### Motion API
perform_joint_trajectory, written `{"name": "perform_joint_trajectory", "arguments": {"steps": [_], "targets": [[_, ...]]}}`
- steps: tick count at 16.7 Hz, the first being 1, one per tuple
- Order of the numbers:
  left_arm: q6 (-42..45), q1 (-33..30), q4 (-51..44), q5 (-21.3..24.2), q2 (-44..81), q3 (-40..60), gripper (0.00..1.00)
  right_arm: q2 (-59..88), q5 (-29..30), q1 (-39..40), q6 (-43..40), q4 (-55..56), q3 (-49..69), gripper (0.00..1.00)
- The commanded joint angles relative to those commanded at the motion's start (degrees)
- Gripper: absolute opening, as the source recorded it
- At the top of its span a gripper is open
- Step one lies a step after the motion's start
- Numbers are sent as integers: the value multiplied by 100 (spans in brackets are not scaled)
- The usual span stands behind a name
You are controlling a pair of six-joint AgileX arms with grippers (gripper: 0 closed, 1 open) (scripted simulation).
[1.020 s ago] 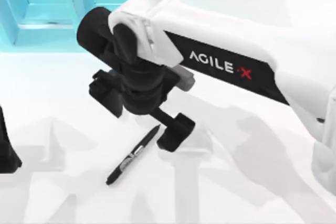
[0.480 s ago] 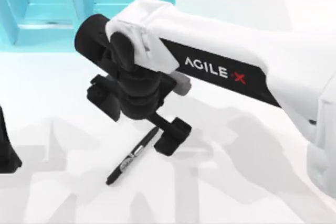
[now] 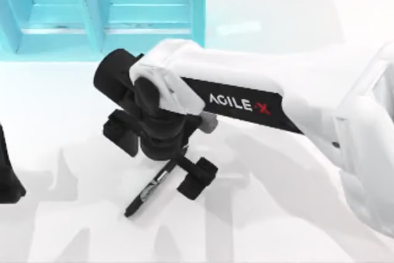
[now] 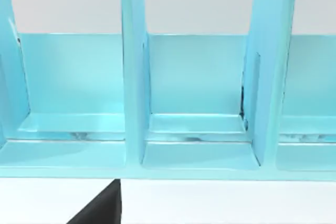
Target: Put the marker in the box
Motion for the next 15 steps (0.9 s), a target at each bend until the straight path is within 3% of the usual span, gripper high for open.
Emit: {"name": "perform_joint_trajectory", "arguments": {"steps": [3, 15], "targets": [[0, 0, 0, 0, 0, 0, 100, 0, 0, 0, 0, 0, 0, 100], [0, 0, 0, 0, 0, 0, 100, 0, 0, 0, 0, 0, 0, 10]]}}
